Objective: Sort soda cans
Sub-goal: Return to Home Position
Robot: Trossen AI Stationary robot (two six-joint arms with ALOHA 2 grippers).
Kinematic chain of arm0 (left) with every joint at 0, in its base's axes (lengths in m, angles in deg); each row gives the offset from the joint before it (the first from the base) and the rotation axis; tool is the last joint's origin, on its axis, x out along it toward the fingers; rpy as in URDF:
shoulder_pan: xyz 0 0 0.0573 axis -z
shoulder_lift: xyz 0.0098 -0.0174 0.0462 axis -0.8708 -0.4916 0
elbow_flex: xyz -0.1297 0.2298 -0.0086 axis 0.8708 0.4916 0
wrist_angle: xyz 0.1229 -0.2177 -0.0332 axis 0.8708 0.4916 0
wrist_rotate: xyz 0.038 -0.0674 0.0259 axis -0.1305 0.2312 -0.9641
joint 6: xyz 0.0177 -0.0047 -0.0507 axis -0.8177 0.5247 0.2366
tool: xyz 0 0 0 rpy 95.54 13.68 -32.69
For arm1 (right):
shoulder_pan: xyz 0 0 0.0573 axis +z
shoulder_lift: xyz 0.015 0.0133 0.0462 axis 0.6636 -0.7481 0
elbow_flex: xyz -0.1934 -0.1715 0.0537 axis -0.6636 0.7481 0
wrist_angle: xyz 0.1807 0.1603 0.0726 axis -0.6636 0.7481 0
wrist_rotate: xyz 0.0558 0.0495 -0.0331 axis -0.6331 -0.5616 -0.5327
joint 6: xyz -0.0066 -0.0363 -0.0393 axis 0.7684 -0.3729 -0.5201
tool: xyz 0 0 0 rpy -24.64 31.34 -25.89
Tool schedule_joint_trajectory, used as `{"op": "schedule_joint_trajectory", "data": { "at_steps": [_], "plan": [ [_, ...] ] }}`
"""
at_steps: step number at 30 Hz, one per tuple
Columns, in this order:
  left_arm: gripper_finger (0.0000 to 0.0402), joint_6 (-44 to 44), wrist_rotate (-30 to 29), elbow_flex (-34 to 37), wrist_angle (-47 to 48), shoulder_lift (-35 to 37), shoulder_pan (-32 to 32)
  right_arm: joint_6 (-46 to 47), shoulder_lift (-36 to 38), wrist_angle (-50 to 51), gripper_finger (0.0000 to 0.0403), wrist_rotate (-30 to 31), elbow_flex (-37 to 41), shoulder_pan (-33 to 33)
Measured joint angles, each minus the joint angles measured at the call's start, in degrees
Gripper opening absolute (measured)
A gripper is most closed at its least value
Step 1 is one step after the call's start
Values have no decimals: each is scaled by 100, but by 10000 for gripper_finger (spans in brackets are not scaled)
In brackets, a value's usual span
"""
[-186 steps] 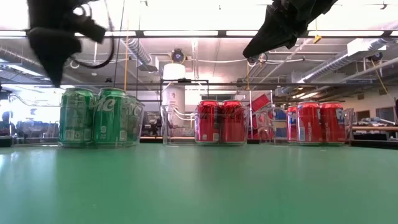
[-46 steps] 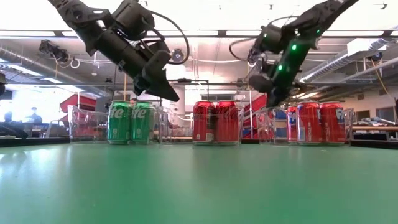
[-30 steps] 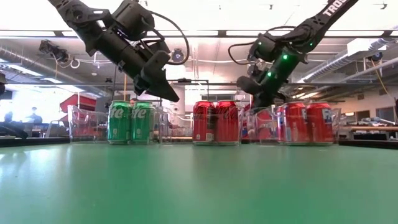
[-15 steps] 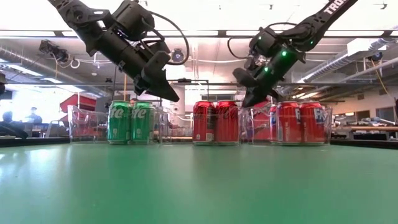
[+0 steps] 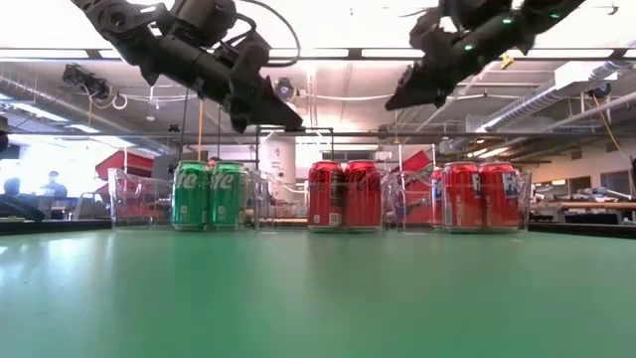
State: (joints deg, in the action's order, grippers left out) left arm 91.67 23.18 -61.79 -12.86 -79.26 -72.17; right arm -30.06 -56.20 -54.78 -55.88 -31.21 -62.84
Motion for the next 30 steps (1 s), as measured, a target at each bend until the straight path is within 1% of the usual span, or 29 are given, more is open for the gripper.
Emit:
{"op": "schedule_joint_trajectory", "data": {
  "at_steps": [5,8,11,14,16,23,26,30],
  "plan": [
    [0,-2,197,60,-431,0,0,-46,625,-1468,0,-522,1299,439],
    [0,-49,251,60,-554,2,0,173,993,-1876,0,-533,1919,655],
    [0,-275,255,60,-547,34,0,314,1395,-2254,0,-463,2407,945],
    [0,-315,263,58,-611,101,0,342,1820,-2564,0,-83,2822,1315],
    [0,-381,264,64,-556,144,0,334,2097,-2590,0,269,3070,1559],
    [0,-483,255,62,-651,216,0,375,2868,-2738,0,1782,3744,2469],
    [0,-534,231,62,-728,216,0,373,3126,-2670,0,2089,3880,2829],
    [0,-622,186,62,-685,270,0,379,3655,-2355,0,2202,4043,3057]
  ]
}}
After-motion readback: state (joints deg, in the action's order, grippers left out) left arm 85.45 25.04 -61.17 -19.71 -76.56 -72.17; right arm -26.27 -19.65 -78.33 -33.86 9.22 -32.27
